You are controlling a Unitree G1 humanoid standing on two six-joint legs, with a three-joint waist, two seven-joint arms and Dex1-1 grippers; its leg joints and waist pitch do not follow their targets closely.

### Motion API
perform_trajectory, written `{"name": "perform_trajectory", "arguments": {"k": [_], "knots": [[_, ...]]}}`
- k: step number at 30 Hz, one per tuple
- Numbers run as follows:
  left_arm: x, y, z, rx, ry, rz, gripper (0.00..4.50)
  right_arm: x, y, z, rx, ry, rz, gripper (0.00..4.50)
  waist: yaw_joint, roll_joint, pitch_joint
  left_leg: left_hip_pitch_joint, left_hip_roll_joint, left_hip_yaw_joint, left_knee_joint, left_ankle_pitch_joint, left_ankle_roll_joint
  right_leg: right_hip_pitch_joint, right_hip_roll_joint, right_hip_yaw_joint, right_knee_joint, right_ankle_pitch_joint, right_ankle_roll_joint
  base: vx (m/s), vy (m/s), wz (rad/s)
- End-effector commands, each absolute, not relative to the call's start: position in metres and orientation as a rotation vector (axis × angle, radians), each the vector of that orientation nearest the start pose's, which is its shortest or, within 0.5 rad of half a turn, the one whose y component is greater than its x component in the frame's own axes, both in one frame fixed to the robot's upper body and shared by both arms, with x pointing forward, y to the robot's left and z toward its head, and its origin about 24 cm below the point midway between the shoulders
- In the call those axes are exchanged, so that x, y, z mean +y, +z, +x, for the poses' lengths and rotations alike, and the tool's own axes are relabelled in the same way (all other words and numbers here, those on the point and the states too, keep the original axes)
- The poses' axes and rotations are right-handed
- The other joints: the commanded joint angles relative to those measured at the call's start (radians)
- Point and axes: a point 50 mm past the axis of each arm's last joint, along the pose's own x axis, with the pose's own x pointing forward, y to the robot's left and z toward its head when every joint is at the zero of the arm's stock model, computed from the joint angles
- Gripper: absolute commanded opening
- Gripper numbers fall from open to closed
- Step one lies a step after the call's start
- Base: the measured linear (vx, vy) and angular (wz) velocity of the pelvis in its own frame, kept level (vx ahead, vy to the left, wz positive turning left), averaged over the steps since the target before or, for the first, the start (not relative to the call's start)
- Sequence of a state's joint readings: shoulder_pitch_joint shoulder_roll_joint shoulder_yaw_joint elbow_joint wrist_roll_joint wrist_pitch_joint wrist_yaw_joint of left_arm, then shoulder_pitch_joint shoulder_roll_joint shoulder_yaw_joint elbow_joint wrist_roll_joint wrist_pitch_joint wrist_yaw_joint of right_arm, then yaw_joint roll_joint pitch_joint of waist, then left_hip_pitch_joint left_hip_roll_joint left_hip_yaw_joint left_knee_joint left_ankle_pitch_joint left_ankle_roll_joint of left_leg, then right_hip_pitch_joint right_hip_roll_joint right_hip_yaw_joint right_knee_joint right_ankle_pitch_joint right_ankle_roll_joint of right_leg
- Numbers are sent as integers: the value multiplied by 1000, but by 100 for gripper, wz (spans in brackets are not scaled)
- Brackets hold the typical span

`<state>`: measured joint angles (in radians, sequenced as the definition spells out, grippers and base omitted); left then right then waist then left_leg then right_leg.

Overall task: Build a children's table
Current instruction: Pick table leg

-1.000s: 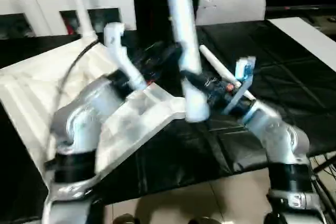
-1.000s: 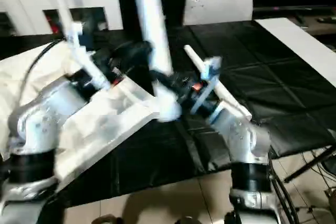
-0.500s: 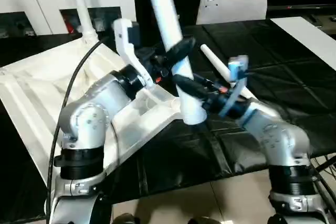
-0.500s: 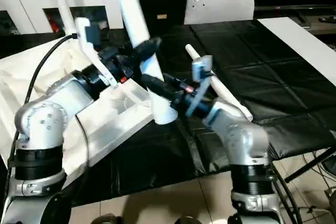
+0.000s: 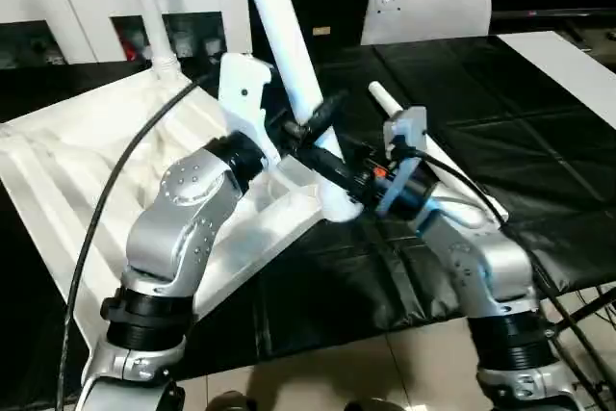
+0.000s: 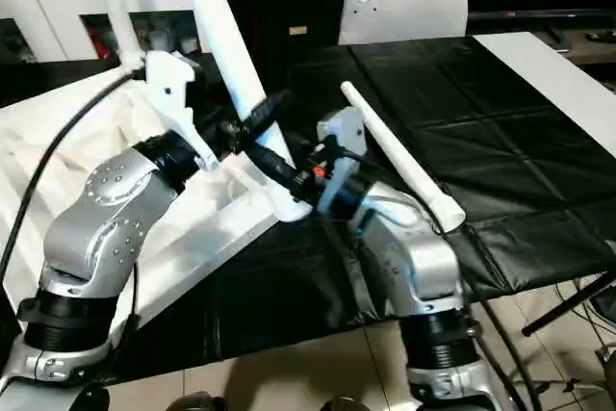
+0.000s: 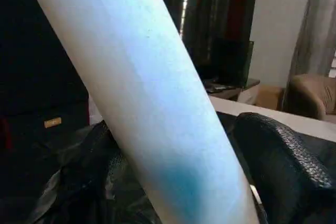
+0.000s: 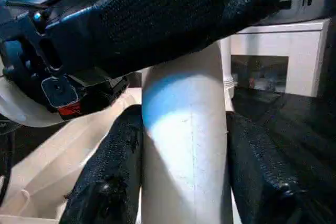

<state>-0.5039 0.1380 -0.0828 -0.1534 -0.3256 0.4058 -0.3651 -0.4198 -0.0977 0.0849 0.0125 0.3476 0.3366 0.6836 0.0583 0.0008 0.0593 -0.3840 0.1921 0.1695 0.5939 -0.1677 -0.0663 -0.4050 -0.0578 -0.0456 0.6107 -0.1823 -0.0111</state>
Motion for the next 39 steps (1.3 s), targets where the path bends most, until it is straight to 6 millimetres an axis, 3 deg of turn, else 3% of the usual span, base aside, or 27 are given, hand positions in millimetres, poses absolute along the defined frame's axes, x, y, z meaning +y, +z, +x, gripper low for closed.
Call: {"name": "perform_trajectory", "arguments": {"k": [1,11,15,18,22,29,35,39], "knots": [[78,177,298,-252,-723,-72,311,-76,121,300,-85,960,123,186,0,-6,-68,12,28,-6,-66,-210,-4,48,-64,39,-78,-257,-123,0,0,0],[72,174,295,-220,-714,-202,311,-77,121,306,-110,913,111,186,-3,-11,-69,13,29,-3,-64,-207,5,47,-62,41,-77,-243,-130,0,0,0],[71,176,296,-172,-677,-372,264,-80,121,309,-127,891,80,186,-3,-10,-70,11,28,-2,-61,-202,1,49,-61,40,-74,-234,-141,0,0,0],[72,177,298,-170,-660,-399,262,-81,121,309,-130,887,71,186,-3,-12,-68,10,26,-2,-61,-206,14,49,-59,39,-80,-246,-132,0,0,0],[73,175,300,-171,-653,-309,262,-80,121,310,-134,879,78,185,-4,-11,-69,10,27,-5,-62,-203,21,48,-59,38,-81,-258,-112,0,0,0],[73,172,300,-149,-663,-307,262,-77,122,312,-142,882,72,185,-5,-9,-70,11,27,-4,-60,-195,16,49,-59,38,-77,-227,-130,0,0,0],[73,172,301,-143,-652,-305,262,-77,123,312,-148,885,70,185,-6,-13,-70,11,27,-3,-60,-194,20,50,-59,38,-77,-236,-127,0,0,0],[76,169,301,-172,-667,-145,262,-77,122,312,-148,892,68,185,-7,-18,-70,11,27,-2,-60,-189,23,48,-59,39,-78,-241,-118,0,0,0]]}}
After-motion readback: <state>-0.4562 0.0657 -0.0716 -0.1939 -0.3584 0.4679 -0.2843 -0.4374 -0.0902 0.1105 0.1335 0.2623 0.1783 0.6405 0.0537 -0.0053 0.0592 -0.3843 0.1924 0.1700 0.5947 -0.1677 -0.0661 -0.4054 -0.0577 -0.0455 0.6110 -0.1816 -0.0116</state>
